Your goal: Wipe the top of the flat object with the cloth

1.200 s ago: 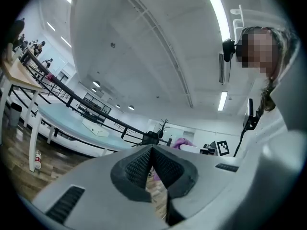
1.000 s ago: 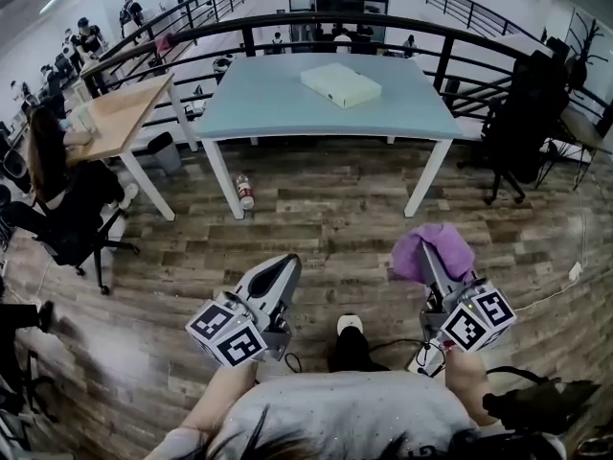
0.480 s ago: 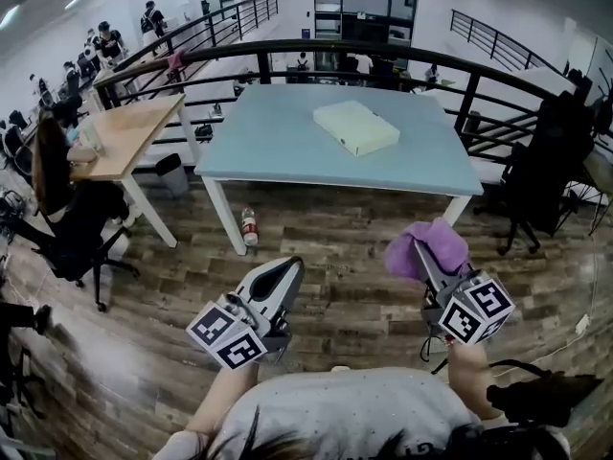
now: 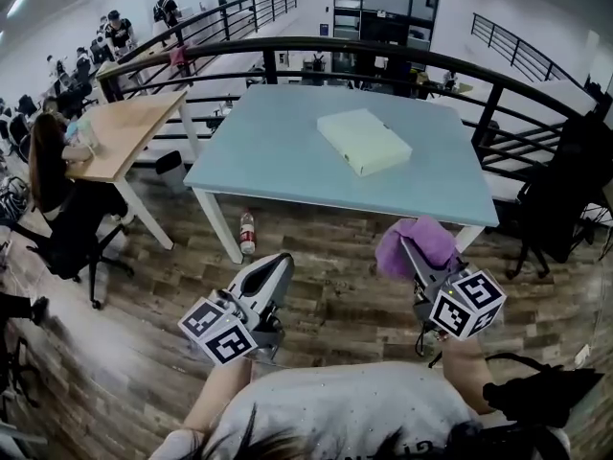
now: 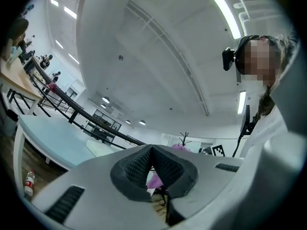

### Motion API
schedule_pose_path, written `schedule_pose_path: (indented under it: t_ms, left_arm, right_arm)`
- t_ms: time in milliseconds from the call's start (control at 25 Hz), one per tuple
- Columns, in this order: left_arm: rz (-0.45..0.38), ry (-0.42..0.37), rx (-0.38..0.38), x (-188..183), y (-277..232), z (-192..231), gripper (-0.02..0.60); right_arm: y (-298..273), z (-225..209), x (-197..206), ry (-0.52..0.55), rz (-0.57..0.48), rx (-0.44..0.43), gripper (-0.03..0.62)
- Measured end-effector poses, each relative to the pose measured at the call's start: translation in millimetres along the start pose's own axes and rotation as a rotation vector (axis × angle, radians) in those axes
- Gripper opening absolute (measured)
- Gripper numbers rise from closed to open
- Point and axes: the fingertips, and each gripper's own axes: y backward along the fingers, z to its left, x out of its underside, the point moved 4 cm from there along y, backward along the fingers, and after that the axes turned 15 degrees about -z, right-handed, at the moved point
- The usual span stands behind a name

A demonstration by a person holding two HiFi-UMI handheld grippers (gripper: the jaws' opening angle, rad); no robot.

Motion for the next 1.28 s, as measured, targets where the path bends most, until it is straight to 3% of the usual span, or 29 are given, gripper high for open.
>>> schedule_pose_path:
  t_ms: [480,840,1040,1280]
  left_arm:
    - [0.068,-0.006,-0.008,13,-75,68,0.000]
    - [0.066,0.038,0.084,-8,-174,158,0.000]
    - [0.119,-0.020,0.127,-19,-213,199,0.000]
    - [0.109,0.032,0.149,-20,-251,256,0.000]
  right_arm:
    - [-59,-79,30,-0.101,0.034,0.109,0.032]
    - [-147,-137,15,-0.056,-0.009,0.195,0.032]
    - [-192,-158,8,-0.025,-0.026,0.231,0.032]
    - [-242,-189,20,-0.021,-0.047,0.273,0.032]
